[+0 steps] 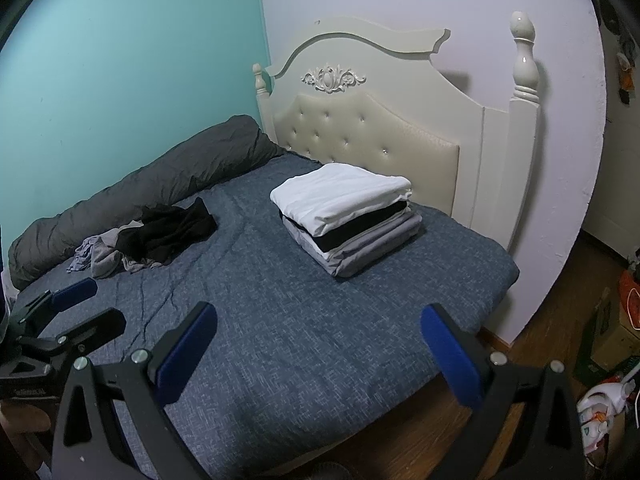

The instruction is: Fold clothes

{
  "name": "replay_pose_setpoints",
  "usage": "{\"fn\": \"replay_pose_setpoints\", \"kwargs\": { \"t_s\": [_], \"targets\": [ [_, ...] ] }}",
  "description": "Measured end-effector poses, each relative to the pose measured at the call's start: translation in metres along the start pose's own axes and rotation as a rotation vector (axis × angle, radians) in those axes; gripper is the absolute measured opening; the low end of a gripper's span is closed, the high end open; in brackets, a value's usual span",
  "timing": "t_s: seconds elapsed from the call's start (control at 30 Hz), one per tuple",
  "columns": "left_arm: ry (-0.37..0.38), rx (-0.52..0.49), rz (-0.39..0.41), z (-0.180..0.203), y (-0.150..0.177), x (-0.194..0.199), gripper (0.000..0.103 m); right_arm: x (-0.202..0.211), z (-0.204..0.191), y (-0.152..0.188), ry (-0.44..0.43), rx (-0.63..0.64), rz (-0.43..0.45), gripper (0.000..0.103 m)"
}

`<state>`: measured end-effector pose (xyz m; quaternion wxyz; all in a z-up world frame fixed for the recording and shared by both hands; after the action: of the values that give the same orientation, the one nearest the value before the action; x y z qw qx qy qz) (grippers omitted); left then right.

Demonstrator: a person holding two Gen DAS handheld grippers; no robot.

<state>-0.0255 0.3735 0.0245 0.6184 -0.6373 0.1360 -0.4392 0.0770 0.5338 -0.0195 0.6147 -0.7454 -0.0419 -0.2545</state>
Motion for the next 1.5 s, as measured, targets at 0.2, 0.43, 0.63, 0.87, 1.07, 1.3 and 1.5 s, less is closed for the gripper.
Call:
{"fn": "replay_pose_setpoints", "kwargs": {
  "t_s": [0.2, 0.43, 0.63, 0.87, 1.07, 1.3, 1.5],
  "targets": [
    [-0.009, -0.009, 0.006, 0.0015, 0.0006, -0.0001, 0.103, 0.0008, 0.0004, 0.0018, 0.003, 0.0, 0.001, 0.102],
    [-0.01, -0.009, 0.013, 0.0013, -0.0007, 0.0015, 0.103, 0.0017, 0.0014, 0.0028, 0.009, -0.008, 0.004, 0.103],
    [-0.014, -0.006, 0.016, 0.0012, -0.001, 0.0018, 0.103, 0.0028, 0.0001, 0.0042, 0.004, -0.005, 0.001, 0.103],
    [-0.024, -0.005, 0.019, 0.0007, -0.0014, 0.0034, 0.103, 0.0028, -0.0004, 0.0061, 0.006, -0.004, -0.004, 0.103],
    [-0.023, -0.007, 0.014, 0.0012, -0.0012, 0.0031, 0.103, 0.004, -0.0006, 0.0065, 0.004, -0.003, -0.005, 0.103],
    [-0.015, -0.001, 0.012, 0.0015, -0.0011, 0.0029, 0.103, 0.0037, -0.0005, 0.0066, 0.003, -0.002, -0.004, 0.103],
    [-0.013, 0.005, 0.016, 0.0013, -0.002, 0.0037, 0.103, 0.0024, -0.0006, 0.0077, -0.001, -0.004, -0.011, 0.103]
  ]
}}
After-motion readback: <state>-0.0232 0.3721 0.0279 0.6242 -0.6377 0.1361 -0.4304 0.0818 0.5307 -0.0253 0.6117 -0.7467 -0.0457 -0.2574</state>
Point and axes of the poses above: each gripper's, at about its wrist camera, not at the fingertips, and x roughly against the way its jaws point, z to its right, y to its underside, the point moved 2 cm from there along -x, roughly the way its jaws point, and after that the axes turned 9 degrees about z, right-handed, at the moved point
